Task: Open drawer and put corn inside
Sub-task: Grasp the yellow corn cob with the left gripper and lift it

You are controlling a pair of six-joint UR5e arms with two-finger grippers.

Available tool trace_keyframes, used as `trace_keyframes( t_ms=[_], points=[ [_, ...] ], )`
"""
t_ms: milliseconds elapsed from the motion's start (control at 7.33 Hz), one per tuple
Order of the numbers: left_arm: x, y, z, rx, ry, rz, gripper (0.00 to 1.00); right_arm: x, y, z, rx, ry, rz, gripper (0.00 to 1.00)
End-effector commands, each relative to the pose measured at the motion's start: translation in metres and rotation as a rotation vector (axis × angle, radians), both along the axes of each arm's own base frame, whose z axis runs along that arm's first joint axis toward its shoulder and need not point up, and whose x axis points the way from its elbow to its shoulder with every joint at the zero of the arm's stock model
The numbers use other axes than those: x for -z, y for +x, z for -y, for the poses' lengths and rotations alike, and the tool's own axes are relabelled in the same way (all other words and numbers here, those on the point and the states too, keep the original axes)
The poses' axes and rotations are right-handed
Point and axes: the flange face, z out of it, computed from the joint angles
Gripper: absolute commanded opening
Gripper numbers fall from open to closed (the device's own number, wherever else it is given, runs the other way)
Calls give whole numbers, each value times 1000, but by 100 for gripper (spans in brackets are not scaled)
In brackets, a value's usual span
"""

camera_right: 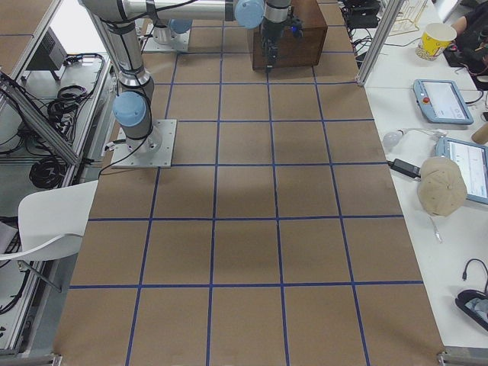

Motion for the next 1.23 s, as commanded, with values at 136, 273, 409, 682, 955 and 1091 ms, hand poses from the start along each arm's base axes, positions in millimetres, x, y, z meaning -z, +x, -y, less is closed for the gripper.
trace_keyframes(
  t_ms=[136,273,409,682,955,1091],
  points=[
    [-3,0,2,4,-24,-3,25,0,0,0,1,-1,1,100],
    [-4,0,2,0,-26,-2,24,0,0,0,1,0,1,100],
    [-10,0,2,-8,-33,4,24,0,1,0,-1,0,1,100],
    [-28,-2,1,-29,-53,19,15,1,1,0,-1,2,1,100],
    [-57,-6,0,-43,-93,32,0,1,1,0,-1,2,1,100],
    [-73,-8,-2,-42,-101,40,0,0,1,0,-1,0,1,100]
  ],
)
